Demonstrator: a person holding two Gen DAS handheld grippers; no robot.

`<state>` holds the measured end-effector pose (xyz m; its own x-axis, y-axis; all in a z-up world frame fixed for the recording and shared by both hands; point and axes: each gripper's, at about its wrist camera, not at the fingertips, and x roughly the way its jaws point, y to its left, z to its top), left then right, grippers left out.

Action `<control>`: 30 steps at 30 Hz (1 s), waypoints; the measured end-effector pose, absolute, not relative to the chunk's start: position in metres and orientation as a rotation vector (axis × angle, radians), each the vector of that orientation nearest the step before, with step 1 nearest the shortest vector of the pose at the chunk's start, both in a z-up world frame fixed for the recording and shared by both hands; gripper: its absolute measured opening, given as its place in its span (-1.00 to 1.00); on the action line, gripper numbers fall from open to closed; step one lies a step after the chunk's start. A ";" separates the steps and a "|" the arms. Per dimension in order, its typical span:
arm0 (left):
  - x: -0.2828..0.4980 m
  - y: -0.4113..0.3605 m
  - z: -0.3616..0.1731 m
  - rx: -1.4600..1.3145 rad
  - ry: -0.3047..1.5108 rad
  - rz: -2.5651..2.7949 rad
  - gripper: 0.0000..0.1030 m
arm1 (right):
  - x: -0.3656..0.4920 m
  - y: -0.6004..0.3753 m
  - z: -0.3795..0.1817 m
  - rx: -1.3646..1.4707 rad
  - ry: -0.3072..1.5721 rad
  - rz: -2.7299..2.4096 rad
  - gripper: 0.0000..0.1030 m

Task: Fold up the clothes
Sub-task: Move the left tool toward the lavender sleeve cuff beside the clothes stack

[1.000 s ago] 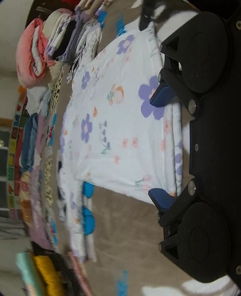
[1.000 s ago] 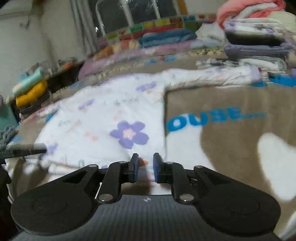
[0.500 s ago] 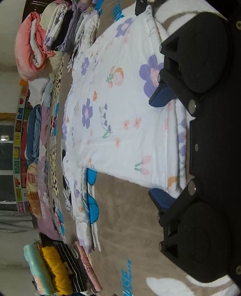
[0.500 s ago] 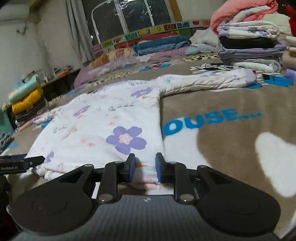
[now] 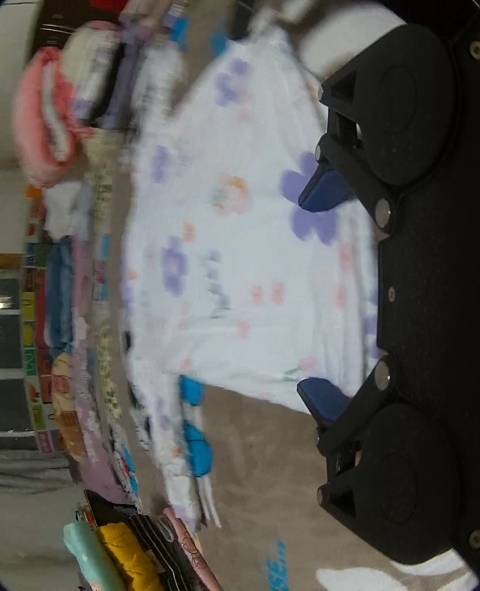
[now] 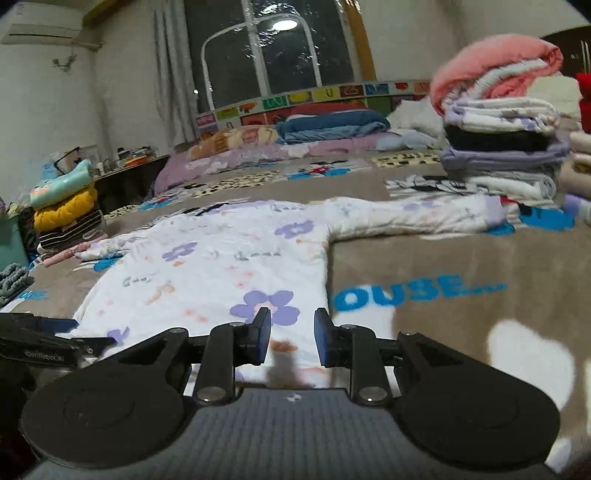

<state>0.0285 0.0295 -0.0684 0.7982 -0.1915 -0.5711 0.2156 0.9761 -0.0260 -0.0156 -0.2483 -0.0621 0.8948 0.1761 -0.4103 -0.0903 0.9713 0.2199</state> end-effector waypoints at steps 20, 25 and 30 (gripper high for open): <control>0.039 0.002 -0.059 -0.057 0.518 -0.316 0.90 | 0.024 -0.305 -0.092 0.495 0.505 0.114 -0.36; 0.035 -0.019 -0.070 0.003 0.565 -0.337 0.90 | 0.026 -0.320 -0.095 0.575 0.504 0.149 -0.35; 0.032 -0.053 -0.067 0.077 0.569 -0.367 0.90 | 0.027 -0.356 -0.102 0.758 0.498 0.127 -0.36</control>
